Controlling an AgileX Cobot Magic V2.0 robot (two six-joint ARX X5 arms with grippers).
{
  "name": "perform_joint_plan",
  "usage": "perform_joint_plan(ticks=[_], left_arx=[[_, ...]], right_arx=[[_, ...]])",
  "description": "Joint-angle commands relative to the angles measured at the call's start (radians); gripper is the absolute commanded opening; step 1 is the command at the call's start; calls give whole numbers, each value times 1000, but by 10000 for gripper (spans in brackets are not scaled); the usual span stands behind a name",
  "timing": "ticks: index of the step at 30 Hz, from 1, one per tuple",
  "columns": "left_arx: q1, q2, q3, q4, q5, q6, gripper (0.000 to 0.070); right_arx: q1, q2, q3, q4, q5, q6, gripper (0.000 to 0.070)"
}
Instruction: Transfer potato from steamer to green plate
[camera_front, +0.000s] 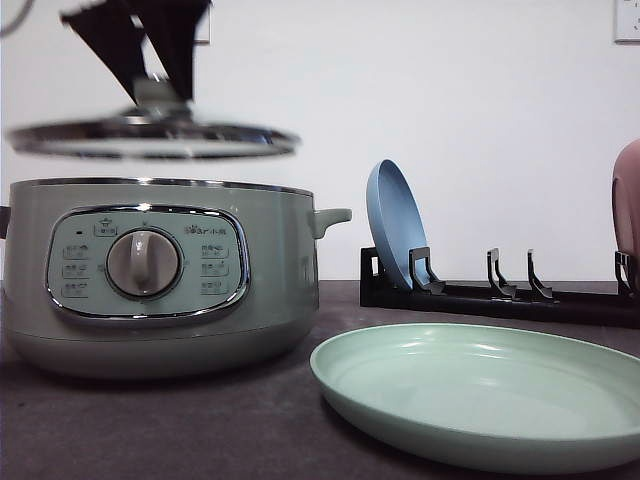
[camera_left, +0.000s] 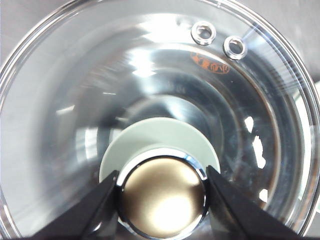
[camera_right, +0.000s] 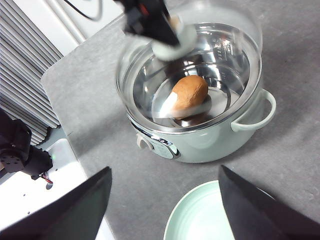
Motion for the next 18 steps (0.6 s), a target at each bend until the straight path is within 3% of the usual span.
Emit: perform_joint_plan(ticks=[1, 18], left_arx=[[11, -31, 45, 13, -17, -6, 1], [269, -187, 44, -73, -75, -13, 1]], right_arx=[[6, 9, 13, 11, 0, -10, 421], [6, 9, 13, 11, 14, 18, 421]])
